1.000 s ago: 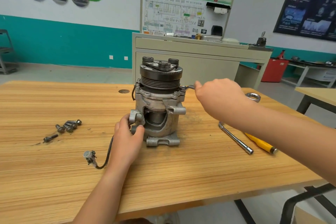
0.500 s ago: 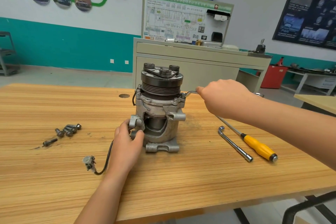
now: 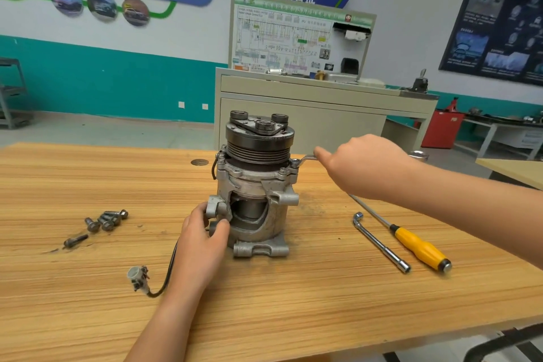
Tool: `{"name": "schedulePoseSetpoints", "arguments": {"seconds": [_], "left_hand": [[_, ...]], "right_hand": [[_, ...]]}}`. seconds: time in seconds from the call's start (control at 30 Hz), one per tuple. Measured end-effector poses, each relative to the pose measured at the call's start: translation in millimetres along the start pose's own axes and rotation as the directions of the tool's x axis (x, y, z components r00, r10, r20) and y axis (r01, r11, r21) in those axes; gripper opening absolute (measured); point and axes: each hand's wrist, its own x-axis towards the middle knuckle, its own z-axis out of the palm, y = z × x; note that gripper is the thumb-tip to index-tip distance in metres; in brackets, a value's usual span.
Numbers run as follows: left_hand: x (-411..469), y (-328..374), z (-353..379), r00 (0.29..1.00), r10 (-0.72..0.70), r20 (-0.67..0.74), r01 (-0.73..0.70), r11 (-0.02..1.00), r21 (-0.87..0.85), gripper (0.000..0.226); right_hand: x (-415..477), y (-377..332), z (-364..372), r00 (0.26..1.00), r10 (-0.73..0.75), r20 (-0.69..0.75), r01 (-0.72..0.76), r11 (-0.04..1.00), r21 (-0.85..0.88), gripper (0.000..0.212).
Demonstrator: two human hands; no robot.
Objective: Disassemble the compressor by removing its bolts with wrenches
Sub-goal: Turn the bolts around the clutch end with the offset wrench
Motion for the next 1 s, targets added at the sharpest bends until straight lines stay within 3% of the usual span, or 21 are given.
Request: {"name": "schedulePoseSetpoints", "arguments": {"seconds": [0.3, 0.47, 0.57, 0.63, 0.7, 0.8, 0.9, 1.0], "left_hand": [[-2.1, -0.1, -0.6, 1.000, 0.009, 0.027, -0.009, 0.999, 0.030, 0.046], [-4.1, 2.2, 0.0, 0.999, 0.040, 0.005, -0.040, 0.998, 0.047, 0.044], [-4.4, 1.3, -0.2, 0.999, 0.048, -0.009, -0.047, 0.996, 0.070, 0.044], [-4.3, 0.4, -0.8, 0.999, 0.046, -0.016, -0.045, 0.995, 0.094, 0.045], [-2.5, -0.6, -1.0, 0.999, 0.047, -0.025, -0.043, 0.992, 0.118, 0.046], [-1.2, -1.9, -0.7, 0.998, 0.058, -0.027, -0.054, 0.989, 0.135, 0.044], [-2.1, -1.1, -1.1, 0.997, 0.069, -0.026, -0.065, 0.989, 0.133, 0.043], [-1.7, -0.6, -1.7, 0.996, 0.079, -0.027, -0.074, 0.986, 0.148, 0.046]], "right_hand": [[-6.4, 0.8, 17.5, 0.999, 0.001, -0.047, 0.007, 0.985, 0.175, 0.044], [4.7, 13.8, 44.8, 0.997, 0.023, -0.079, -0.009, 0.986, 0.164, 0.053], [16.3, 16.7, 65.3, 0.966, 0.018, -0.257, 0.036, 0.979, 0.202, 0.049], [29.8, 10.8, 81.6, 0.861, 0.132, -0.491, 0.031, 0.950, 0.310, 0.038], [48.4, -3.9, 88.4, 0.784, 0.252, -0.567, 0.016, 0.905, 0.425, 0.028], [72.8, -27.1, 92.6, 0.802, 0.324, -0.501, 0.033, 0.814, 0.579, 0.019], [76.7, -29.0, 96.5, 0.885, 0.315, -0.343, -0.032, 0.776, 0.630, 0.022], [52.1, -18.5, 92.6, 0.858, 0.449, -0.249, -0.122, 0.648, 0.752, 0.021]]}}
